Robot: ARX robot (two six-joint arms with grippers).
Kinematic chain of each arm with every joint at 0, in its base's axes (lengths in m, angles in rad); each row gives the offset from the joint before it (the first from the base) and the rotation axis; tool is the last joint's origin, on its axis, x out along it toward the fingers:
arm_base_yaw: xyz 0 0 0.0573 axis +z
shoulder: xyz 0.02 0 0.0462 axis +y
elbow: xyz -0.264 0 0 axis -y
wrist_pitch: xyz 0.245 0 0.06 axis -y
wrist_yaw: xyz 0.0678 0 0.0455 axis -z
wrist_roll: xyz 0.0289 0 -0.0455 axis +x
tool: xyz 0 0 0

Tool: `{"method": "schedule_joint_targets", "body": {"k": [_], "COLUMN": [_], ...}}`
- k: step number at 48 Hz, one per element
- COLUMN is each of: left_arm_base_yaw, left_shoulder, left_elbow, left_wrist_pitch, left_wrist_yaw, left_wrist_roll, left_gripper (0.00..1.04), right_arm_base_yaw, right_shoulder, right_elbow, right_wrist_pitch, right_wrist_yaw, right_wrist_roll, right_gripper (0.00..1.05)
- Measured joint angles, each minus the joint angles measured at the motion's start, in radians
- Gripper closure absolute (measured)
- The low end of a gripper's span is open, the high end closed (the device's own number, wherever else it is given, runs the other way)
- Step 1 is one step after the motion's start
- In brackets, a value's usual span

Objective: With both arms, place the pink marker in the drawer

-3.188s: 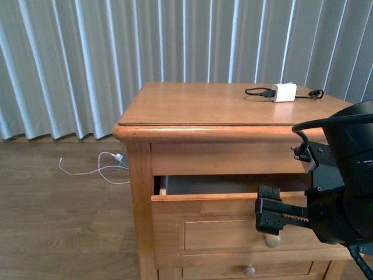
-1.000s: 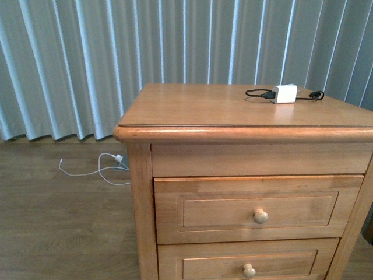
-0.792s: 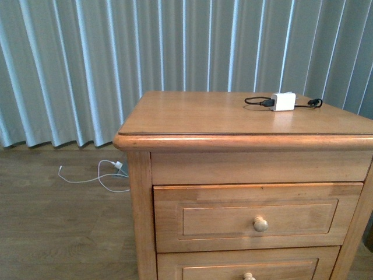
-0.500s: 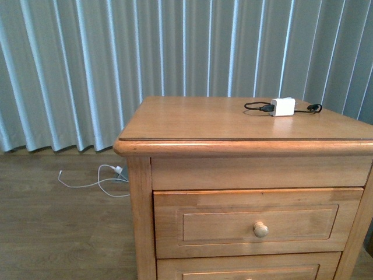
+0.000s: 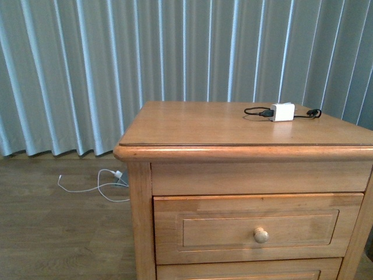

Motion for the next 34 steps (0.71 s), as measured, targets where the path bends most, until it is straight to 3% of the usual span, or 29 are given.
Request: {"method": "schedule_joint_targets", "body": {"k": [29,34], "left_arm_base_yaw": [0.0,0.0], "left_shoulder": [0.0,0.0], "left_elbow": [0.0,0.0], "left_wrist_pitch": [-0.001,-0.001], "left_wrist_yaw": [0.0,0.0], "left_wrist_roll": [0.0,0.0], "left_gripper": [0.06,0.06], "right_arm_base_yaw": [0.0,0.0], "right_shoulder": [-0.217,-0.346], "right_elbow": [-0.041,-0.04], "right_wrist_pitch": [-0.162,-0.328], "right_wrist_yaw": [0.0,0.0], "right_wrist_roll": [0.0,0.0], "right_gripper": [1.03,1.03]}}
